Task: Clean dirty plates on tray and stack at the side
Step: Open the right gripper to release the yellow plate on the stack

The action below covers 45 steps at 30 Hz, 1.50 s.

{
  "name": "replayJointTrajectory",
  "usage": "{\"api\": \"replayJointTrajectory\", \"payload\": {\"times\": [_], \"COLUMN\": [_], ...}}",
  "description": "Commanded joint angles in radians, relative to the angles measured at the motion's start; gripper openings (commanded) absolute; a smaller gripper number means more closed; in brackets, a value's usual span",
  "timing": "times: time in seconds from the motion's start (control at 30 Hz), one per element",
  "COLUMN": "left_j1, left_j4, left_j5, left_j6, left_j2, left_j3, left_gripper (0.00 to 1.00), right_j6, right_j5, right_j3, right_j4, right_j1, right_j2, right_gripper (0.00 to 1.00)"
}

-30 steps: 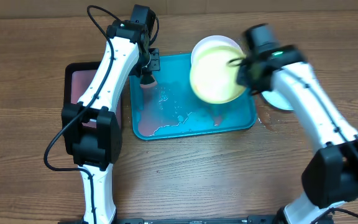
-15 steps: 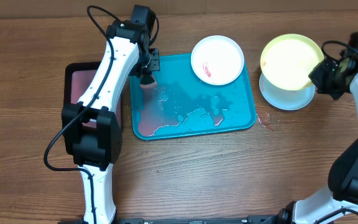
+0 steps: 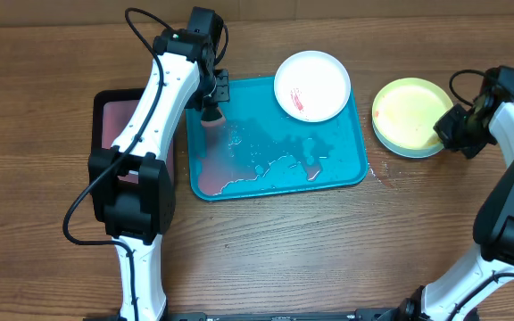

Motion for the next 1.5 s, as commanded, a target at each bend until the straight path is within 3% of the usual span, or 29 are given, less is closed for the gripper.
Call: {"api": "replayJointTrajectory", "payload": {"times": [0.0,0.07,0.17,0.23,0.5,0.73,0.93,1.47], "left_j1": [-0.004,-0.004,-0.004,-0.004,-0.007,-0.007,-0.007,-0.007], "left_j4": [0.001,0.002,0.003,0.003,0.005,0.008,0.005,0.004], "left_j5": [0.008,0.008,0.008,0.008,0.008,0.008,0.008,0.008], "left_j6": [0.005,0.005,0.005,0.005,0.005,0.004,0.005,0.005], "left_j2": [-0.009,-0.009,-0.009,-0.009,-0.009,-0.009,-0.009,-0.009], "left_j3": [-0.003,-0.003,-0.003,-0.003,-0.003,-0.003,-0.003,-0.003], "left_gripper": [0.04,0.04,0.04,0.04,0.04,0.04,0.04,0.04], "right_j6": [0.002,0.002,0.0,-0.015,-0.098,-0.274,-0.42,-0.429], "right_j5": [0.041,0.041,0.02,-0.047,-0.182,-0.215,-0.209,-0.143], "right_j3": [-0.003,-0.003,-0.002,0.006,0.097,0.071,0.004,-0.192], "right_j4": [-0.004,-0.011,-0.023,-0.034,-0.127,-0.177,-0.188,-0.002], "right_j1": [-0.009,-0.009,-0.009,-0.008,0.023,0.182,0.31,0.354], "right_j2": [0.016,0.016,0.016,0.013,-0.053,-0.076,-0.076,-0.076], "right_gripper": [0.04,0.09,0.36,0.44,0.46,0.45,0.36,0.34]}}
